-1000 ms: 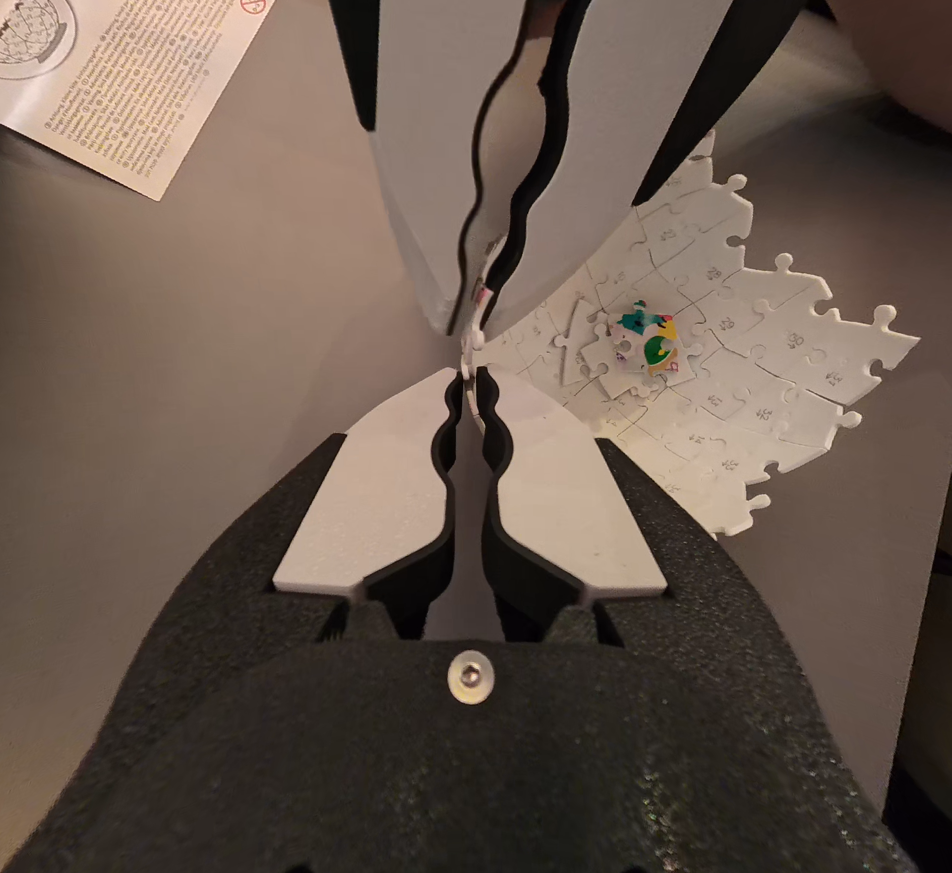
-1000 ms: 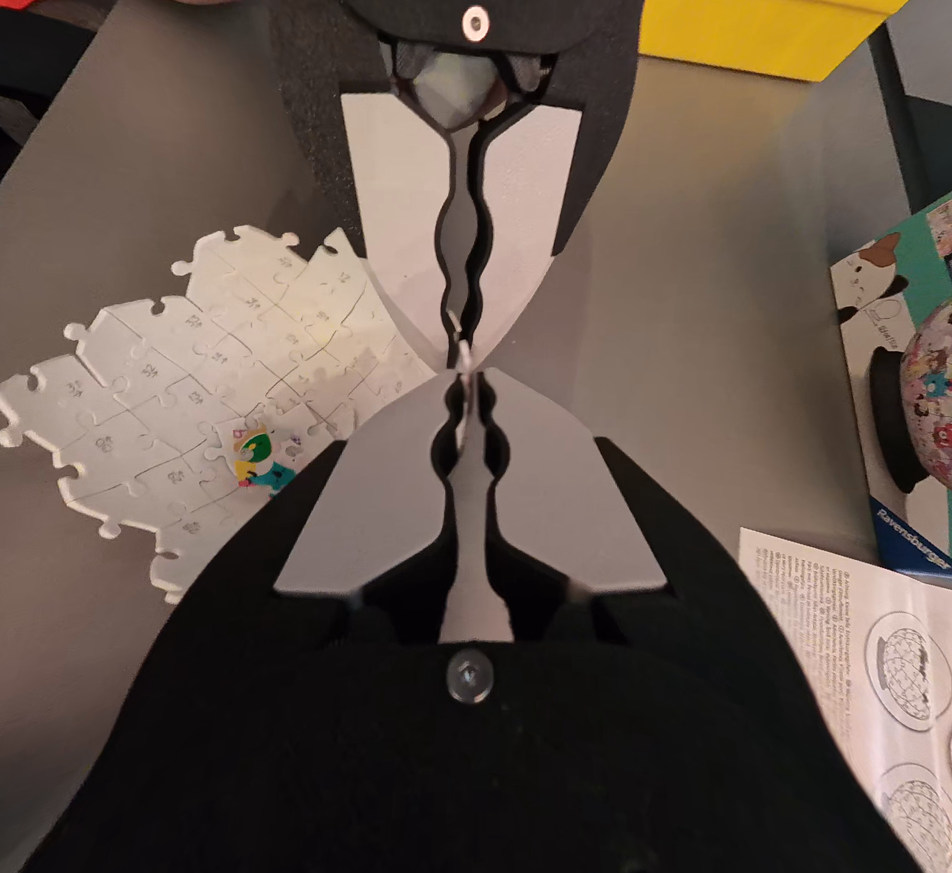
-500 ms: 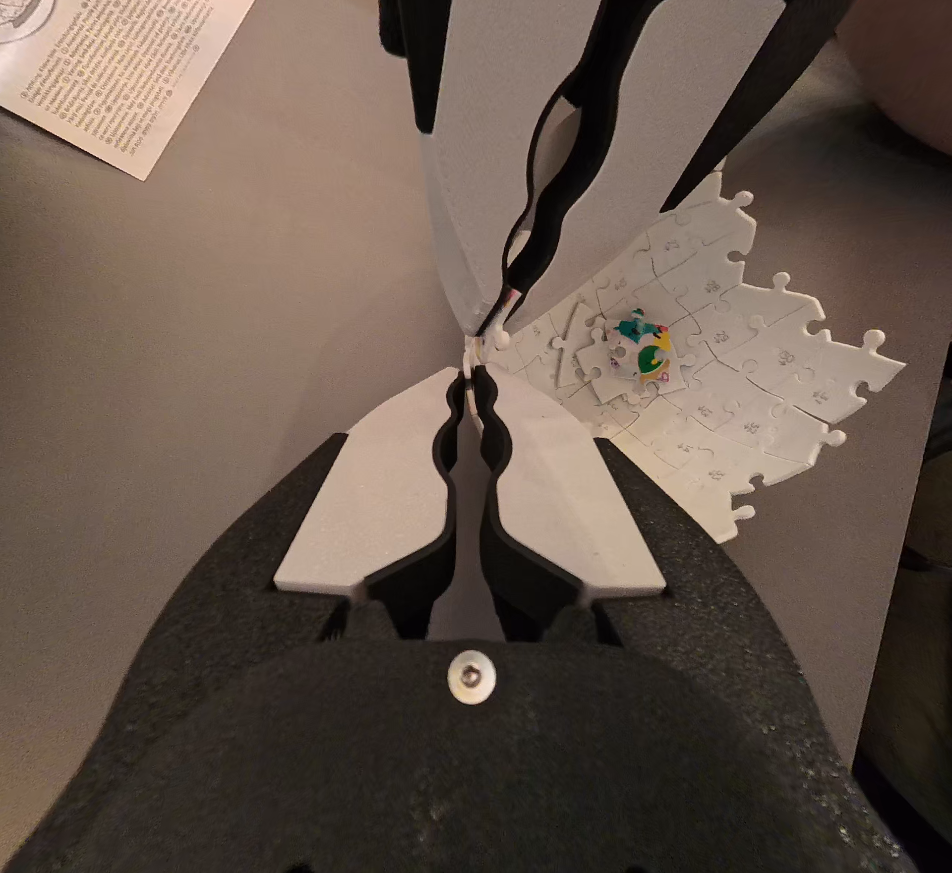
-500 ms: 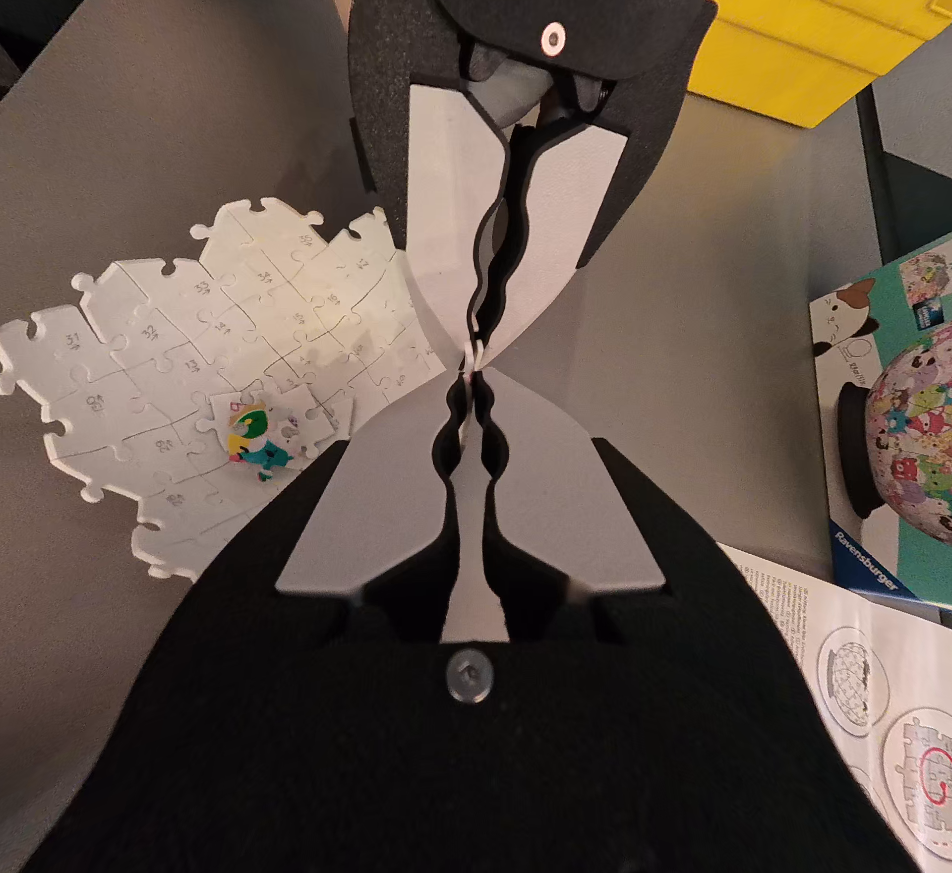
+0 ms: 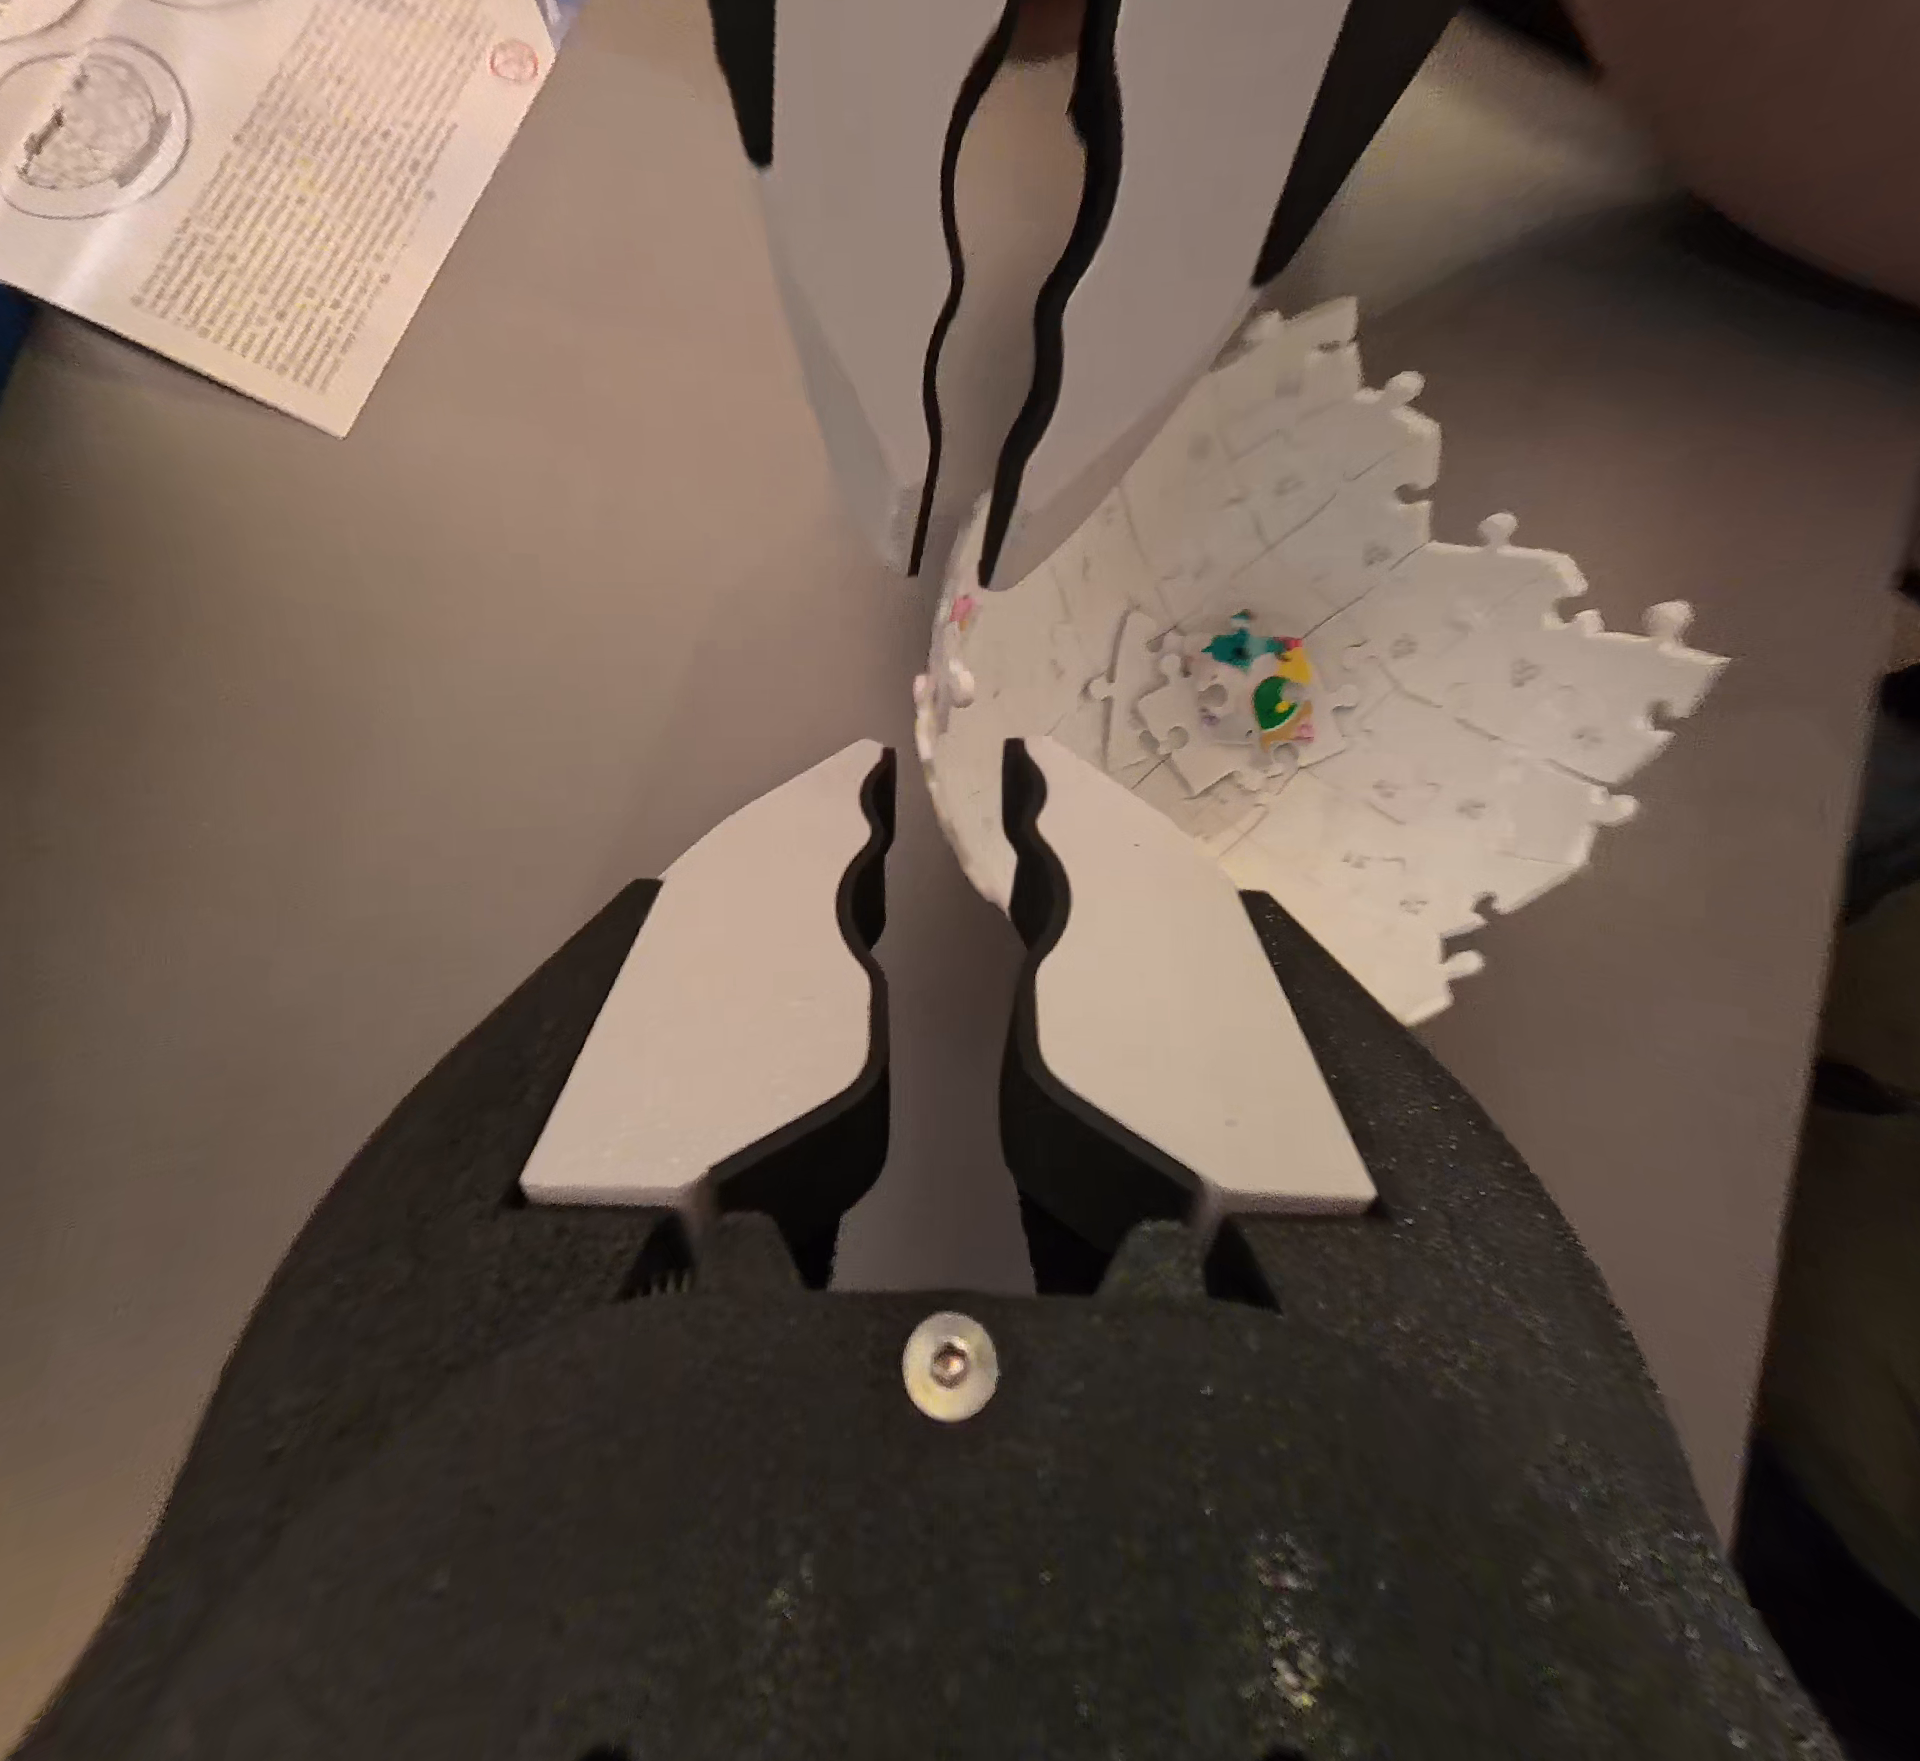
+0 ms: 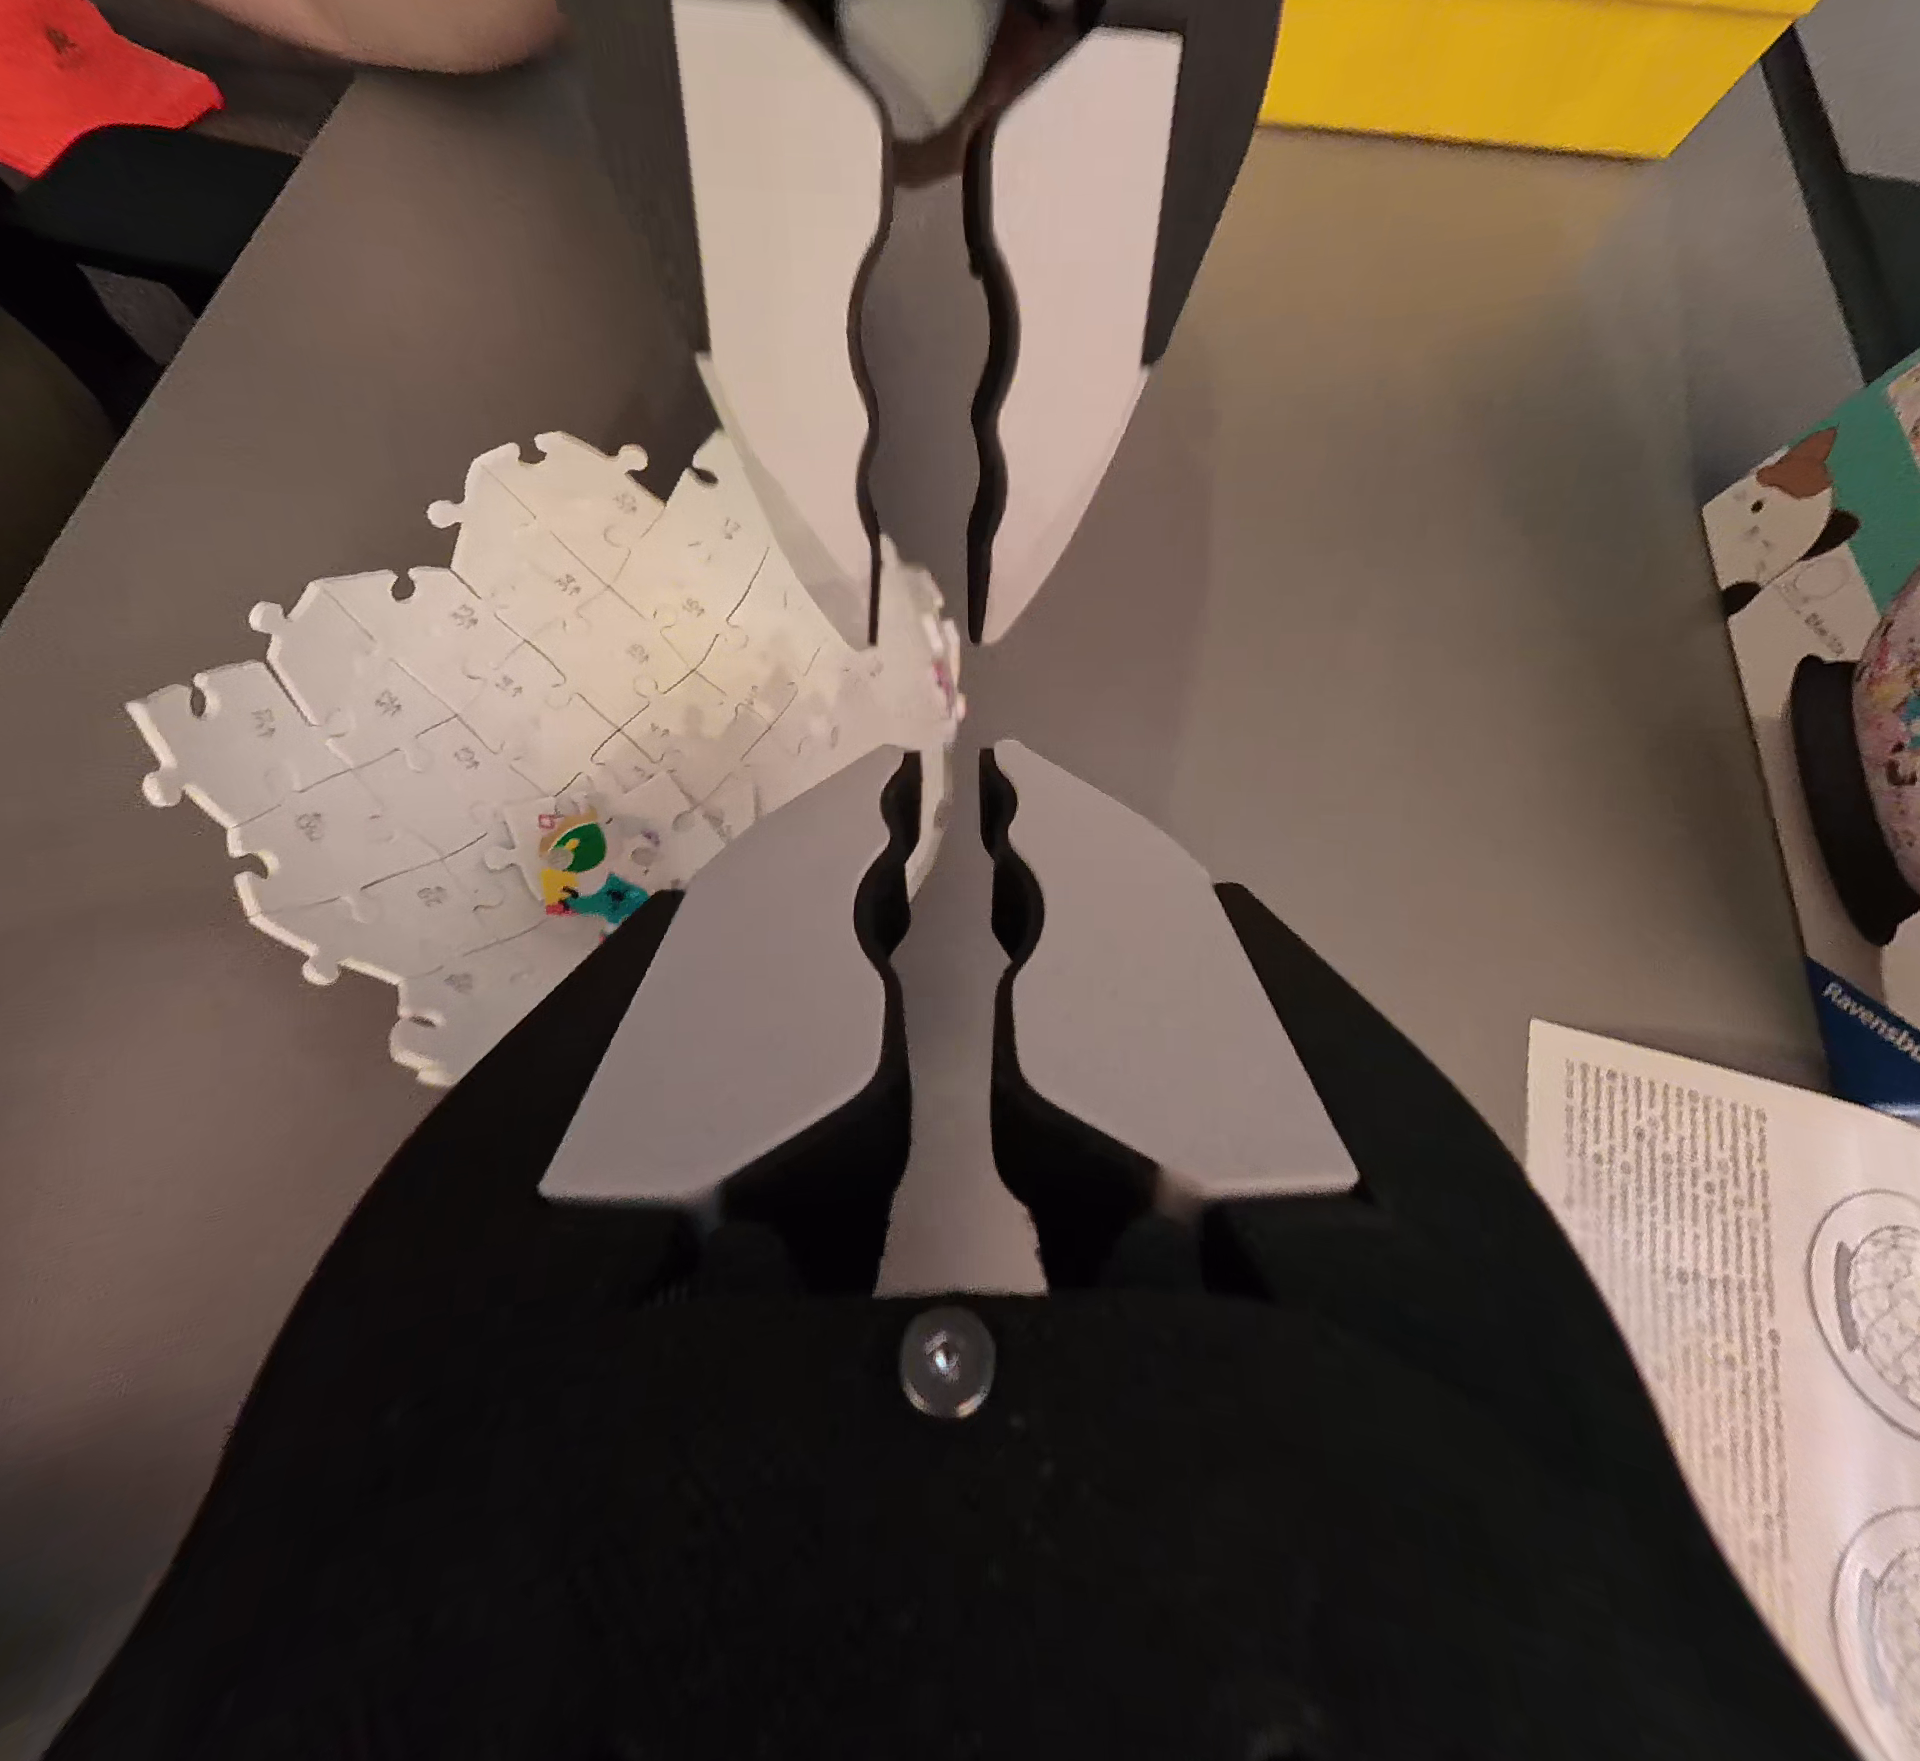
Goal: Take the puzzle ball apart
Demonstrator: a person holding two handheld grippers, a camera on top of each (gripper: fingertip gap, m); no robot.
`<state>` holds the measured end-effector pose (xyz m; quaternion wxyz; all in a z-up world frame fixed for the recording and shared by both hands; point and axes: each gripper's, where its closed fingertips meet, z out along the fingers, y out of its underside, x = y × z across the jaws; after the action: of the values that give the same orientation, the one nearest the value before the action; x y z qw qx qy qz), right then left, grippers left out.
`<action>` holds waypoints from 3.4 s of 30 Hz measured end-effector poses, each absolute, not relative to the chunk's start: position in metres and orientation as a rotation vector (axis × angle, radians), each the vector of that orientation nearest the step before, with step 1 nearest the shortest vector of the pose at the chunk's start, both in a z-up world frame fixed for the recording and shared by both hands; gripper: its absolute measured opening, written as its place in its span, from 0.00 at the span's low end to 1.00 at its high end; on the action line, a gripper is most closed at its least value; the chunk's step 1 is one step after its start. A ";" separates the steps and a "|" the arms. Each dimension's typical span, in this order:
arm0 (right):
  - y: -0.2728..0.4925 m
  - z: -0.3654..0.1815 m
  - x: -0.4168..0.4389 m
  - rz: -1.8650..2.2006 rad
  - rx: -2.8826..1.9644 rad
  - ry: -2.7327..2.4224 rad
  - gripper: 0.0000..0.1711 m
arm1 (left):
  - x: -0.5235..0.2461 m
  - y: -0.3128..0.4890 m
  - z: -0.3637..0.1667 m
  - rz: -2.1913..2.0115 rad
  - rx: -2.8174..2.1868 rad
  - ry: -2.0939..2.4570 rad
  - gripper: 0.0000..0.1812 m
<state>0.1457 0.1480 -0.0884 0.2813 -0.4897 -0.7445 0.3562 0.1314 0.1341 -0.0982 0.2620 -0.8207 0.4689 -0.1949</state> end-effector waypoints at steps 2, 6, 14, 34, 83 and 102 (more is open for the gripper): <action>0.148 -0.094 0.150 0.946 -1.363 -2.026 0.07 | 0.137 0.132 -0.089 -0.615 -2.193 1.241 0.11; 0.149 -0.108 0.153 0.927 -1.436 -2.068 0.04 | 0.143 0.140 -0.092 -0.569 -2.166 1.217 0.09; 0.147 -0.110 0.151 0.937 -1.463 -2.077 0.02 | 0.157 0.146 -0.096 -0.496 -2.089 1.276 0.03; 0.148 -0.109 0.147 0.994 -1.532 -2.041 0.02 | 0.145 0.143 -0.104 -0.669 -2.239 1.199 0.02; 0.125 -0.103 0.135 0.833 -1.058 -2.136 0.03 | 0.136 0.127 -0.091 -1.225 -2.406 0.939 0.02; 0.136 -0.069 0.136 1.174 -1.299 -1.915 0.11 | 0.136 0.127 -0.093 -1.159 -2.419 0.961 0.03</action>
<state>0.1356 0.1356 -0.0690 0.2701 -0.4819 -0.7107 0.4355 0.1357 0.1274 -0.0934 0.1455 -0.8400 0.3337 -0.4024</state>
